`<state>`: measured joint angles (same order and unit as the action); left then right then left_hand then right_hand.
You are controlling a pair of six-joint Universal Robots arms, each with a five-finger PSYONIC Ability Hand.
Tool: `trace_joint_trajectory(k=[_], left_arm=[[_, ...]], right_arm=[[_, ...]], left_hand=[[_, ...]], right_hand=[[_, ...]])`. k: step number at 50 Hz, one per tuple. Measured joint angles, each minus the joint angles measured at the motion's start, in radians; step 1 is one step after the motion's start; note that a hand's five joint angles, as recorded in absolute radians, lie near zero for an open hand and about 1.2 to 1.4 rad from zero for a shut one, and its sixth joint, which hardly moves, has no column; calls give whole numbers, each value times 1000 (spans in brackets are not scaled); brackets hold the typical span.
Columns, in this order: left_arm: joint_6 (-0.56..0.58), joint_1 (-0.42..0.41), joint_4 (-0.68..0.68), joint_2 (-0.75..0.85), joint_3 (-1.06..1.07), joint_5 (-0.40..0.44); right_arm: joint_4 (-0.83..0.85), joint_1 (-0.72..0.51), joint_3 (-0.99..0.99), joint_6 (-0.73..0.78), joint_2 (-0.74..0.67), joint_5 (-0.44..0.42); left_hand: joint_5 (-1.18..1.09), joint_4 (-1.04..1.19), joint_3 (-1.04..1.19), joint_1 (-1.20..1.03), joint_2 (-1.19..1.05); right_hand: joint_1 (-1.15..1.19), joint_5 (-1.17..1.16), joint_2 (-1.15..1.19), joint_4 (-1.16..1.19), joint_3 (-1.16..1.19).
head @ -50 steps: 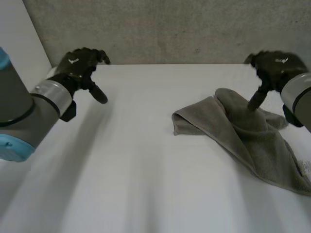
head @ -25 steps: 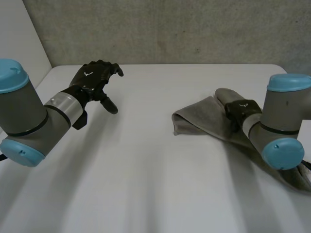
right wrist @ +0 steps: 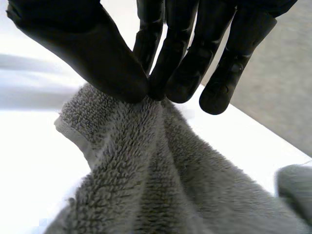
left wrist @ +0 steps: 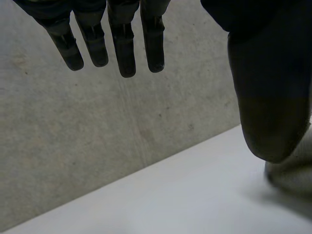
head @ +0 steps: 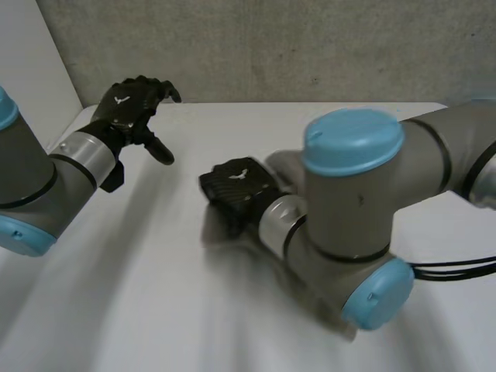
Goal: Fold the towel.
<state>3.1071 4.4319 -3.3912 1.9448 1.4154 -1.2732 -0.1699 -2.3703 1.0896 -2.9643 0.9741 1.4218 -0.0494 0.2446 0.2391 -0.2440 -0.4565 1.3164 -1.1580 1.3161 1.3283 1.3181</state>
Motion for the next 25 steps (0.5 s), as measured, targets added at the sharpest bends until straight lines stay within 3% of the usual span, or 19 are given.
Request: trace_joint_trajectory(k=[6, 10, 14, 16, 25], left_arm=[[-2, 21, -8, -16, 2, 2], [0, 28, -8, -18, 2, 6], [6, 30, -6, -15, 2, 11], [9, 30, -3, -13, 2, 13], [19, 27, 41, -21, 53, 65]], right_arm=[[-34, -36, -38, 1, -40, 28], [-65, -23, -50, 33, -64, 70], [-95, 29, -28, 95, -65, 130], [-101, 53, -3, 113, -50, 151], [-67, 139, 222, 135, 111, 179]], left_hand=[[0, 0, 0, 0, 0], [0, 0, 0, 0, 0], [0, 0, 0, 0, 0], [0, 0, 0, 0, 0], [0, 0, 0, 0, 0]], right_hand=[[-5, 6, -5, -5, -5], [-203, 206, -209, -212, -203], [-882, 915, -884, -873, -866], [-995, 1045, -1008, -1006, -996], [-1065, 1088, -1053, -1053, -1053]])
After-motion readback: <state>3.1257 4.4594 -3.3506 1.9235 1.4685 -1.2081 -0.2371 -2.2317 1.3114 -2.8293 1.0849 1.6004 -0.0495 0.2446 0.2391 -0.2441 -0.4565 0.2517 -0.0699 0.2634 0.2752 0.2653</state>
